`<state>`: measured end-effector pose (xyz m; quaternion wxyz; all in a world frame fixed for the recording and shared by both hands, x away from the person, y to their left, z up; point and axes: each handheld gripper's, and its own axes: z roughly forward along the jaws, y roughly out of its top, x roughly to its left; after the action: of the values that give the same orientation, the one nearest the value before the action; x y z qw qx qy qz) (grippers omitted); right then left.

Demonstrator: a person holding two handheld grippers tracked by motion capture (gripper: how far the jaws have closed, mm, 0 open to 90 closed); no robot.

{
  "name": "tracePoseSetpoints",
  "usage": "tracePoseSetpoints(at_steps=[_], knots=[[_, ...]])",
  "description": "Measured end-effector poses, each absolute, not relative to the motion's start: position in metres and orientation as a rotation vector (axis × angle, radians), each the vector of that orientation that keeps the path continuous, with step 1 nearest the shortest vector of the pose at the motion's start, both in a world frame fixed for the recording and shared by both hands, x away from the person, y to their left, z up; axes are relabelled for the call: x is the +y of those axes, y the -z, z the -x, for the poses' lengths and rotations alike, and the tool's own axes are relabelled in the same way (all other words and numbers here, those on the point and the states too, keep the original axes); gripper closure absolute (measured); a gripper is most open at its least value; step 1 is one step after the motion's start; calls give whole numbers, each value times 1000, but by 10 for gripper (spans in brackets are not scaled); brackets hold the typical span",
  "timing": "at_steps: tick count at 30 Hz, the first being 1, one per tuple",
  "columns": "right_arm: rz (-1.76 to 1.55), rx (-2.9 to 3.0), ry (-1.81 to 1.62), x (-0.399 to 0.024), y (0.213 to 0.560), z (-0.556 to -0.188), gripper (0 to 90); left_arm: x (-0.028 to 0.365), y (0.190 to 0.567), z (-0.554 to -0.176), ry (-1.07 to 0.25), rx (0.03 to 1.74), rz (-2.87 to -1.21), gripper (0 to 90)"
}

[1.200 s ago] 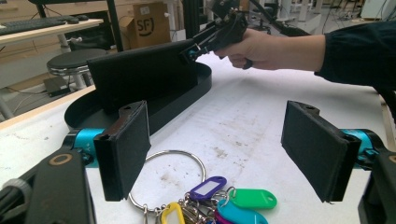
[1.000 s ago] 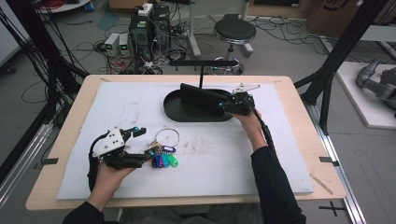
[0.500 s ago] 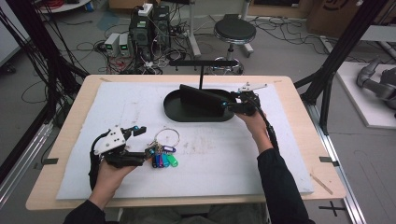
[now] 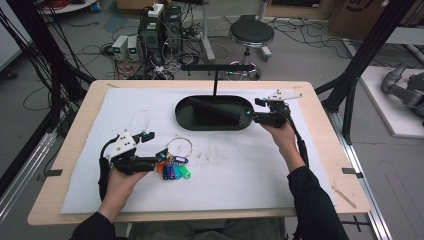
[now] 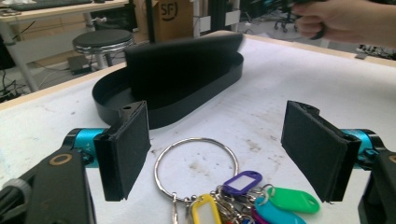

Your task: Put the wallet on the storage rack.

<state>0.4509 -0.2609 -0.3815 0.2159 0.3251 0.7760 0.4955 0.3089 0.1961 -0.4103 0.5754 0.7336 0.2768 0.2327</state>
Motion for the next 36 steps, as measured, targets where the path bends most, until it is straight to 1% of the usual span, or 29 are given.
tracePoseSetpoints(at_steps=[7, 13, 22, 26, 30, 36], knots=[[-917, 2103, -1431, -289, 372, -422, 359, 200, 411, -313, -563, 688, -1706, 237], [-910, 2053, -1466, -311, 368, -388, 350, 202, 413, -312, -575, 691, -1704, 237], [-1008, 1928, -1497, -332, 380, -338, 331, 212, 418, -310, -597, 730, -1694, 236], [-1059, 1910, -1488, -341, 383, -329, 312, 213, 417, -308, -606, 726, -1697, 235], [-1069, 1867, -1480, -348, 385, -321, 312, 212, 417, -310, -609, 729, -1698, 235], [-1090, 1865, -1451, -352, 389, -319, 312, 210, 417, -308, -620, 728, -1707, 235]])
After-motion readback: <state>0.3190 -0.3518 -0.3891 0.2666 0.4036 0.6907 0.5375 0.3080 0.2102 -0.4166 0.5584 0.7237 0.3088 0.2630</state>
